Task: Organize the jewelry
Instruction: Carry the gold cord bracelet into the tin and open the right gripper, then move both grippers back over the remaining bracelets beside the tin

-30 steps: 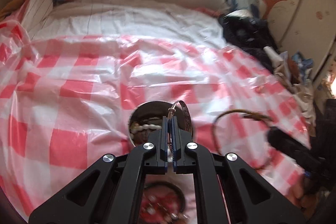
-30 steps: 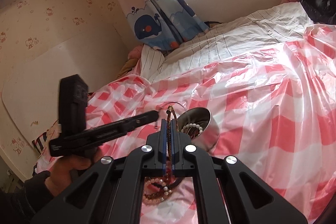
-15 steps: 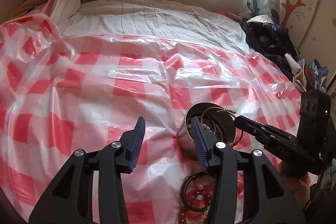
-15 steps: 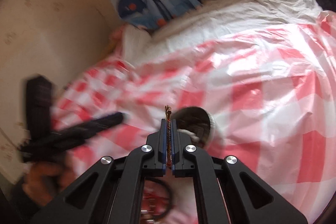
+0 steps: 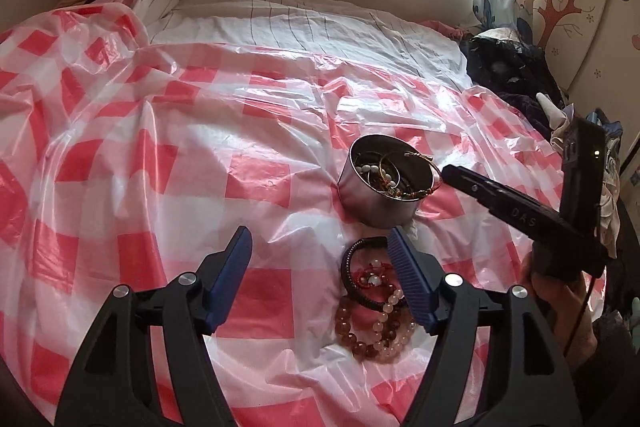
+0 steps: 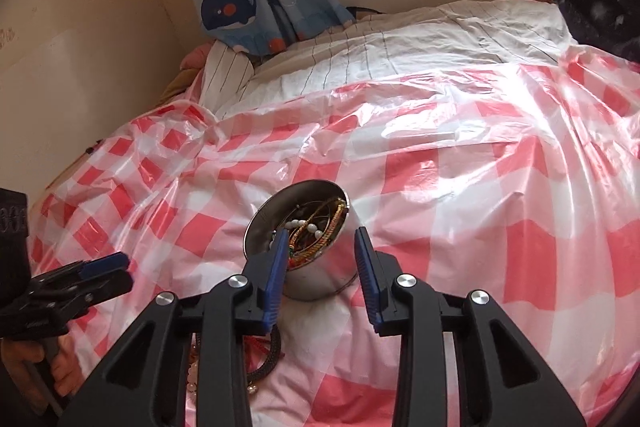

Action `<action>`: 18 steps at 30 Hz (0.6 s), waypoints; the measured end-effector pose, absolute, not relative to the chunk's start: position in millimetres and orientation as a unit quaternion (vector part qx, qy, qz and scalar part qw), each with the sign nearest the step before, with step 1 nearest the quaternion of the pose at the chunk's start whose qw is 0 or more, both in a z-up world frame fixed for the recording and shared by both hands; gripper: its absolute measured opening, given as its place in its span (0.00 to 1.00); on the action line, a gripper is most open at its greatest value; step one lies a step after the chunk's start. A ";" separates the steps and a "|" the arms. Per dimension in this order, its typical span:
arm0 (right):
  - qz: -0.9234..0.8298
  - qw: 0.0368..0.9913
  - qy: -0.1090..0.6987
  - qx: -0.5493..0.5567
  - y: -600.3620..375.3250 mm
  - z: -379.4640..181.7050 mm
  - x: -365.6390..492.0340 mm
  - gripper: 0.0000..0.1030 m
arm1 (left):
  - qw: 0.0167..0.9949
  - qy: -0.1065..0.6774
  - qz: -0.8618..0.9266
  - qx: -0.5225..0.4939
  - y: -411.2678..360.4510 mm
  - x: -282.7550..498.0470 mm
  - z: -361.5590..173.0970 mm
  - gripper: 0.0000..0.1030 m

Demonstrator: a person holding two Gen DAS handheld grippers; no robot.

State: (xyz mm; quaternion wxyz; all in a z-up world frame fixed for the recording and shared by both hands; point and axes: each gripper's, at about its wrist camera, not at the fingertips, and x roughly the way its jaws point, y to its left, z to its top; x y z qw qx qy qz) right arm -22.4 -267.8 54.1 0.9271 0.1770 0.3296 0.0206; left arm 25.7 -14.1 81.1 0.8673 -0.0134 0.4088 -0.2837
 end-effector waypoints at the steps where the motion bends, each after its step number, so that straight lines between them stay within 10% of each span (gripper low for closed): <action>1: 0.022 0.927 0.334 0.169 -264.1 52.1 -18.2 0.30 | 0.868 0.407 -0.283 -0.016 -14.0 26.6 81.6 0.65; 12: 0.035 0.926 0.363 0.094 -233.1 35.3 20.2 0.27 | 0.864 0.409 -0.292 -0.040 -15.5 33.3 85.2 0.68; 18: 0.037 0.929 0.341 0.139 -241.5 48.6 -50.2 0.41 | 0.864 0.416 -0.283 -0.011 -21.6 26.8 78.4 0.69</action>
